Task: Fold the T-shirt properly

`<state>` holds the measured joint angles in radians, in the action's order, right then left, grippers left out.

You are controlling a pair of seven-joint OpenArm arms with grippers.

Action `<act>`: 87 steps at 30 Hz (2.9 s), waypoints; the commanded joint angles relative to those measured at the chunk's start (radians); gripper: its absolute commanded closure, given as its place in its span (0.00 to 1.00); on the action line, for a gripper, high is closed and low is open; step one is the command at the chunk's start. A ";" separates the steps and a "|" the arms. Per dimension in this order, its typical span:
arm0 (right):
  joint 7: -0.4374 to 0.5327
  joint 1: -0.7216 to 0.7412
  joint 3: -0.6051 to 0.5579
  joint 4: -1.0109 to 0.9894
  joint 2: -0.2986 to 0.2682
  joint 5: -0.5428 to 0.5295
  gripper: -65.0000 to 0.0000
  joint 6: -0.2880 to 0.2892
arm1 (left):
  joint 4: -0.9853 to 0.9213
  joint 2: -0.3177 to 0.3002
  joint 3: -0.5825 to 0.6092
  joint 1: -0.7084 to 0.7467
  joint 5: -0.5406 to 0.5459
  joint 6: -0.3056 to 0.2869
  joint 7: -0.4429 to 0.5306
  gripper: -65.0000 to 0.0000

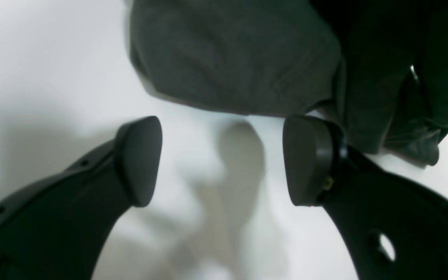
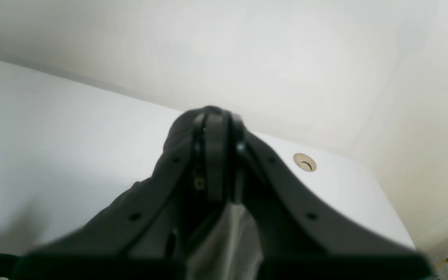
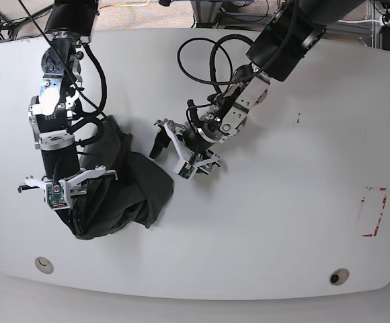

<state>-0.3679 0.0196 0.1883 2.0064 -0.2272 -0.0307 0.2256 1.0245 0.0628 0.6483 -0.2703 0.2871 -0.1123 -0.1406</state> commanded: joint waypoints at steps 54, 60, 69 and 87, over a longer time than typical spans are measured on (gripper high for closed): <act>0.031 0.014 -0.007 0.008 -0.003 -0.001 1.00 0.004 | -0.444 0.043 0.045 -0.283 0.216 -0.005 0.199 0.47; 0.030 0.013 -0.005 0.012 -0.003 -0.001 1.00 0.004 | -0.429 0.046 0.041 -0.276 0.207 -0.008 0.187 0.76; 0.027 0.008 -0.006 0.008 -0.002 -0.007 1.00 0.005 | -0.376 0.046 -0.004 -0.253 0.189 -0.010 0.130 1.00; 0.025 -0.002 -0.010 0.010 -0.003 -0.002 1.00 0.010 | -0.318 0.025 -0.073 -0.231 0.207 -0.002 0.176 0.81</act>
<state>-0.3725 -0.0017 0.1764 1.9953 -0.2214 -0.0303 0.2371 0.6743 0.0853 0.5865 -0.4759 0.4896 -0.1112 0.0010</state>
